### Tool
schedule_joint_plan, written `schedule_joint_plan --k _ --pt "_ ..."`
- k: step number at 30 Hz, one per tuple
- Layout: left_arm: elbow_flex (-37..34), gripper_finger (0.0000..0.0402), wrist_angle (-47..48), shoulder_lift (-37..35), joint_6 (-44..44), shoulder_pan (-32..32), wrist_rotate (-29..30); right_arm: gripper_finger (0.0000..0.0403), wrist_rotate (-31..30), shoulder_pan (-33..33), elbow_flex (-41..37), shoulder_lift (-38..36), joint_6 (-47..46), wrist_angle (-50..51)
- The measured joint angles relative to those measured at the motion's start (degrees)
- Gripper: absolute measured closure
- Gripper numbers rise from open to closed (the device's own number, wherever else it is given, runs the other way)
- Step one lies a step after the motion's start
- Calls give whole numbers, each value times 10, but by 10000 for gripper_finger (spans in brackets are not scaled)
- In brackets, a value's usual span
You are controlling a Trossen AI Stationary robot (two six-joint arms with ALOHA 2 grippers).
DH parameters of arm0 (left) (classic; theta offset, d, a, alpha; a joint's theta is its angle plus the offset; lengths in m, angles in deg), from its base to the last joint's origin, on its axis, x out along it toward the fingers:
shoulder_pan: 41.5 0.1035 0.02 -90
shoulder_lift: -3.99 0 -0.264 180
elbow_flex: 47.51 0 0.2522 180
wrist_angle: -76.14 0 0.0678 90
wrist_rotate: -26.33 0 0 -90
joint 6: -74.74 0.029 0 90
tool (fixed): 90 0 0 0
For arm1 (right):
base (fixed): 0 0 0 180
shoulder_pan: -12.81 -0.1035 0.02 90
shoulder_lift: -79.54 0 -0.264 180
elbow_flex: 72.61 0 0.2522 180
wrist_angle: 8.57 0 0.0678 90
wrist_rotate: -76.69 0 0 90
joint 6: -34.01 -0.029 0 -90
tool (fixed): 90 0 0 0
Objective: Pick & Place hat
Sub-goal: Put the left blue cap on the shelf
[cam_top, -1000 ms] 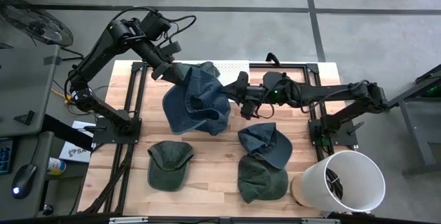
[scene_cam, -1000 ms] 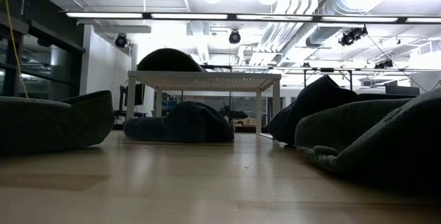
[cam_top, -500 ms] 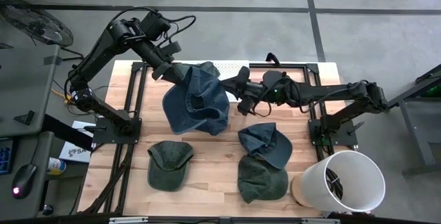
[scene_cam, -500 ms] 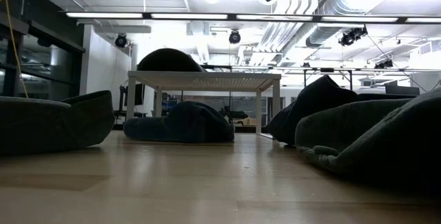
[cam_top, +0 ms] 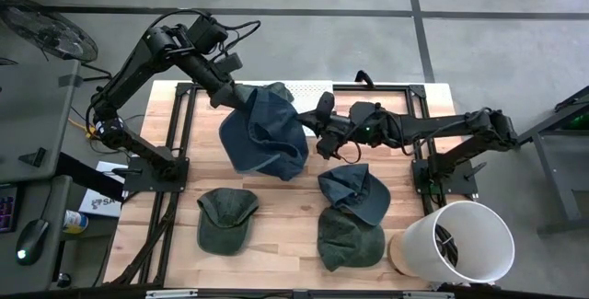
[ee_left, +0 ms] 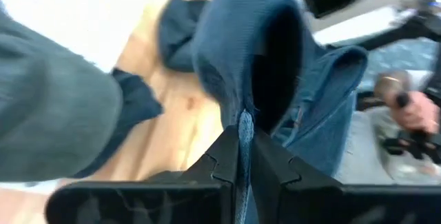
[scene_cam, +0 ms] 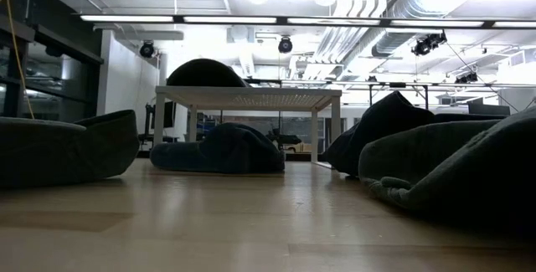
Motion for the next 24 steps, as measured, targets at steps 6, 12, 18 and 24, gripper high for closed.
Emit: schedule_joint_plan --k 6,12,18,24 --pt "0 316 -28 0 2 0 67 400 -30 -5 0 -10 -43 59" --pt "0 242 -107 0 2 1 87 401 -61 -16 11 -24 -75 113" --pt "0 221 -174 -1 -5 1 99 402 -78 -29 126 -25 -162 255" --pt "0 220 -228 -1 -14 1 149 402 -180 -22 244 -10 -270 392"
